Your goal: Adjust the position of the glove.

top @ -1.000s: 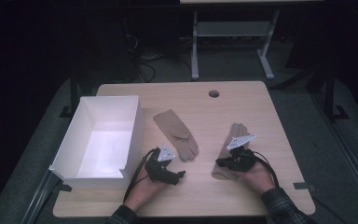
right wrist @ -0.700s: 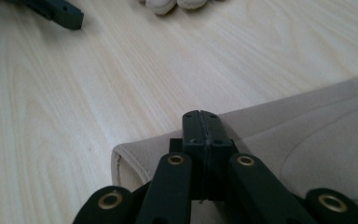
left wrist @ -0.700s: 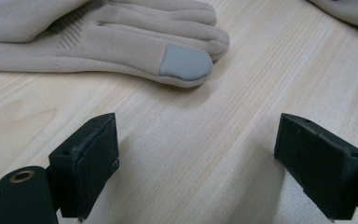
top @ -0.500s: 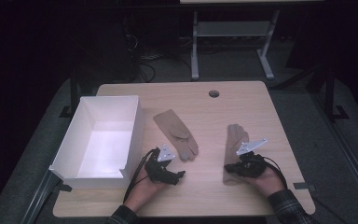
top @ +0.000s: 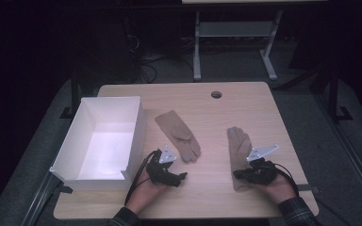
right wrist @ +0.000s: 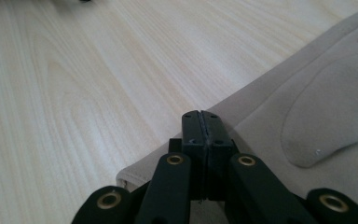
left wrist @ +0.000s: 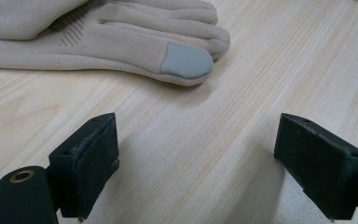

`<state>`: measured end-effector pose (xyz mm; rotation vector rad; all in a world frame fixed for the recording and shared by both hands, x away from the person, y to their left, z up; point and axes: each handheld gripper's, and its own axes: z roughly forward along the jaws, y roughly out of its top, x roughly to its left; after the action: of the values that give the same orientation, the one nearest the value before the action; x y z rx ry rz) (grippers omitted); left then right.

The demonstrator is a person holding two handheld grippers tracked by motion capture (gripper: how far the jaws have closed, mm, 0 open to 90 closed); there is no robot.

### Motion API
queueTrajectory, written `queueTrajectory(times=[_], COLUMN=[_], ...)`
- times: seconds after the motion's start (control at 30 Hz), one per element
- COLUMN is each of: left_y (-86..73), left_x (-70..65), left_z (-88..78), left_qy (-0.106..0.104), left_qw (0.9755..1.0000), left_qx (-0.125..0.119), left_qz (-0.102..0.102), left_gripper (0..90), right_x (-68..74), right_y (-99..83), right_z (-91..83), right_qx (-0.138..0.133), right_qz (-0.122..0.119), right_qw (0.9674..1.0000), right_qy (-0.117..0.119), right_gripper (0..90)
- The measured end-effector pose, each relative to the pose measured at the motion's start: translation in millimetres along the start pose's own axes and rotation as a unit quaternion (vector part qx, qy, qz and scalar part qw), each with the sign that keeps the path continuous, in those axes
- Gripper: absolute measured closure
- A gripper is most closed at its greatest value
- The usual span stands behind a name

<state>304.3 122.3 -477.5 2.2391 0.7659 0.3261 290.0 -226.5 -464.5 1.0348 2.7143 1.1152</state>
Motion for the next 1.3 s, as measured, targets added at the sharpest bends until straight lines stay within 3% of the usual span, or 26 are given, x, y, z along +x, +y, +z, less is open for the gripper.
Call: queueTrajectory(times=[0.2, 0.33, 0.43, 0.53, 0.63, 0.8, 1.03, 1.3], left_y=[-0.2, -0.2, -0.3, 0.0, -0.1, -0.2, -0.2, -0.4], left_x=[-0.2, -0.3, -1.1, 0.1, -0.4, -0.6, -0.8, -1.8], left_z=[-0.1, -0.1, 0.6, 0.2, 0.2, 0.2, 0.1, 0.4], left_qy=[0.001, 0.001, 0.000, 0.002, 0.001, 0.001, 0.002, 0.002], left_qw=[1.0000, 1.0000, 1.0000, 1.0000, 1.0000, 1.0000, 1.0000, 0.9999], left_qx=[0.000, 0.000, -0.006, -0.003, -0.003, -0.003, -0.004, -0.006], left_qz=[-0.001, -0.001, -0.007, 0.002, -0.001, -0.002, -0.003, -0.010], left_gripper=[13.0, 13.0, 13.0, 13.0, 13.0, 13.0, 13.1, 13.1], right_x=[1.7, 0.9, -15.0, -23.7, -32.3, -41.6, -38.0, -20.0], right_y=[-5.5, 1.0, 8.7, 13.8, 17.7, 16.7, 12.6, 3.8], right_z=[-5.7, -15.6, -18.0, -15.6, -10.6, 0.5, 0.0, -4.4], right_qx=[-0.004, -0.033, -0.043, -0.042, -0.040, -0.006, -0.004, 0.005], right_qz=[-0.003, -0.009, -0.004, 0.000, 0.005, 0.002, 0.006, 0.006], right_qw=[1.0000, 0.9993, 0.9983, 0.9978, 0.9975, 0.9978, 0.9985, 0.9990], right_qy=[0.000, -0.012, -0.040, -0.051, -0.058, -0.065, -0.054, -0.044], right_gripper=[87.9, 89.5, 89.8, 89.9, 89.9, 89.9, 90.0, 90.0])
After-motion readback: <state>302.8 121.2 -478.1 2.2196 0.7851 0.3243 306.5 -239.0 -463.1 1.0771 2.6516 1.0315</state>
